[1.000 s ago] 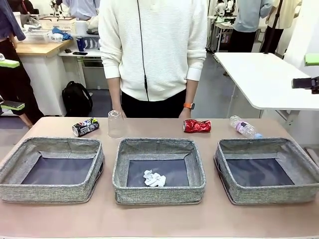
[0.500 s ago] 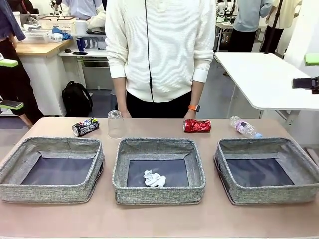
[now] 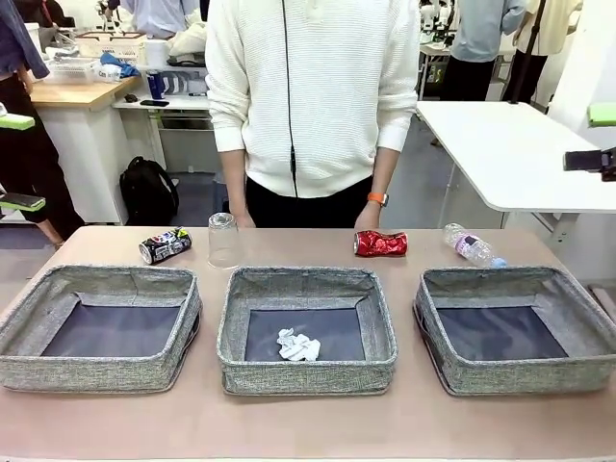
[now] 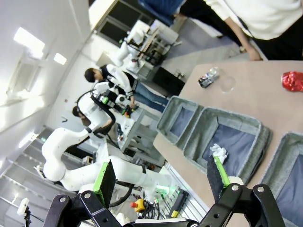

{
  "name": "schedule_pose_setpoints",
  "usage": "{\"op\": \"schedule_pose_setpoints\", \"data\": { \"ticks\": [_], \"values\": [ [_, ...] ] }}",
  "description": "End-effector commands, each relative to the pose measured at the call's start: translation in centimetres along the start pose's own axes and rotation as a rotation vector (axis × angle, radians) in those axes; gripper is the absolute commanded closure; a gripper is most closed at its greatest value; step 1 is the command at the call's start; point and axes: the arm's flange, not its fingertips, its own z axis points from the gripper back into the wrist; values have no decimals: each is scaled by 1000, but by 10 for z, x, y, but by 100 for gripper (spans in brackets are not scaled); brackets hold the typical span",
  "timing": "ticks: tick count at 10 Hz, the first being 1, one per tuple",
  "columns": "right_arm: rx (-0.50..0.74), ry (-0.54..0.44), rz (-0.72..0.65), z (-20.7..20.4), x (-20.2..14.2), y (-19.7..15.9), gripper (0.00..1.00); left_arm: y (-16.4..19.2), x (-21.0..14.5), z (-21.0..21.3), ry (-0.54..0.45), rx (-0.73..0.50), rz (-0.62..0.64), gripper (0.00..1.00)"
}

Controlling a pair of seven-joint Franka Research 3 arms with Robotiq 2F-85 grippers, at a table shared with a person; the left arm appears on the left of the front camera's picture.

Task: Sort the waste into the appropriate baskets.
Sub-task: Pick up the waste item pointed out by the person.

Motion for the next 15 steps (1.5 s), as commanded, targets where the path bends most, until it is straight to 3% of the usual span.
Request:
{"op": "schedule_pose_setpoints", "data": {
  "ticks": [1, 13, 14, 15],
  "values": [
    [24, -17, 27, -2, 3, -1, 0, -2, 1, 0, -5, -17, -26, 0],
    [0, 0, 0, 0, 0, 0, 0, -2, 1, 0, -5, -17, -26, 0],
    [-297, 79, 252, -12, 7, -4, 0, -2, 1, 0, -5, -17, -26, 0],
    [-798, 170, 489, -23, 15, -15, 0, -2, 1, 0, -5, -17, -26, 0]
  ]
}}
